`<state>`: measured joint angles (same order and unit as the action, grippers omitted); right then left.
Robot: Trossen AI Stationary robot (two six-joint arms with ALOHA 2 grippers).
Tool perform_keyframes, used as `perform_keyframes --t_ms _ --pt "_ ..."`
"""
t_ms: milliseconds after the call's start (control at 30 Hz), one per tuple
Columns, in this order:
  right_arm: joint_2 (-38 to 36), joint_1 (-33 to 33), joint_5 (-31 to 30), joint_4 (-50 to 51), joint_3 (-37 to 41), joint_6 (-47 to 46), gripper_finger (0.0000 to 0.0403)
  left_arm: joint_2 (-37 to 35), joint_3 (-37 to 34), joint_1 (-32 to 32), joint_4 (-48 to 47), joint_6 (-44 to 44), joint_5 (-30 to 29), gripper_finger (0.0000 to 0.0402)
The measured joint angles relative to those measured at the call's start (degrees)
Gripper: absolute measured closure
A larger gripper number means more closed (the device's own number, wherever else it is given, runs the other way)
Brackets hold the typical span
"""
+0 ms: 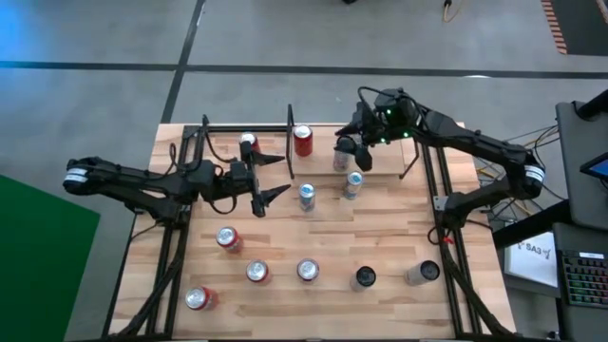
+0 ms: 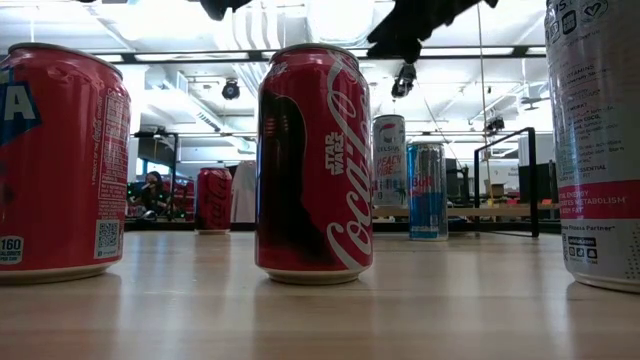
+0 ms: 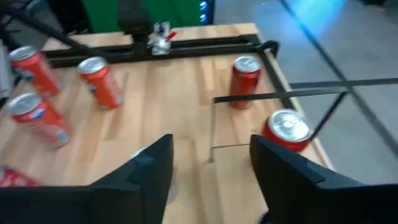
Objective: Place canned beverage on shelf
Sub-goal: Put the white and pink soda can on the shelf
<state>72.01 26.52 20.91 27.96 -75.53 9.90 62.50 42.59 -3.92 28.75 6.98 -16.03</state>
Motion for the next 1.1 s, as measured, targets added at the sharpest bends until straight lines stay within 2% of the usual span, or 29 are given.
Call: perform_keyframes --t_ms 133,367,467,833,1100 --pt "0.0 -2.78 -2.14 4.47 -0.72 -2.71 0.0257 0.0 0.0 0.0 0.0 -0.02 0.0 0.0068" --pt "1.2 -7.98 -16.46 12.72 0.12 -5.15 0.0355 0.24 0.0 0.0 -0.01 -0.02 0.02 0.0068" --pt "2.13 -8.54 -20.08 14.86 0.57 -6.31 0.0387 0.24 0.0 0.0 0.0 -0.2 0.02 0.0068" --pt "8.87 -8.5 -26.67 15.86 0.73 -5.99 0.039 0.24 0.0 0.0 -0.06 -0.28 0.04 0.0068" --pt "9.33 -7.79 -32.58 16.79 0.77 -4.75 0.039 0.24 0.0 -0.02 -0.04 -0.48 0.06 0.0068"
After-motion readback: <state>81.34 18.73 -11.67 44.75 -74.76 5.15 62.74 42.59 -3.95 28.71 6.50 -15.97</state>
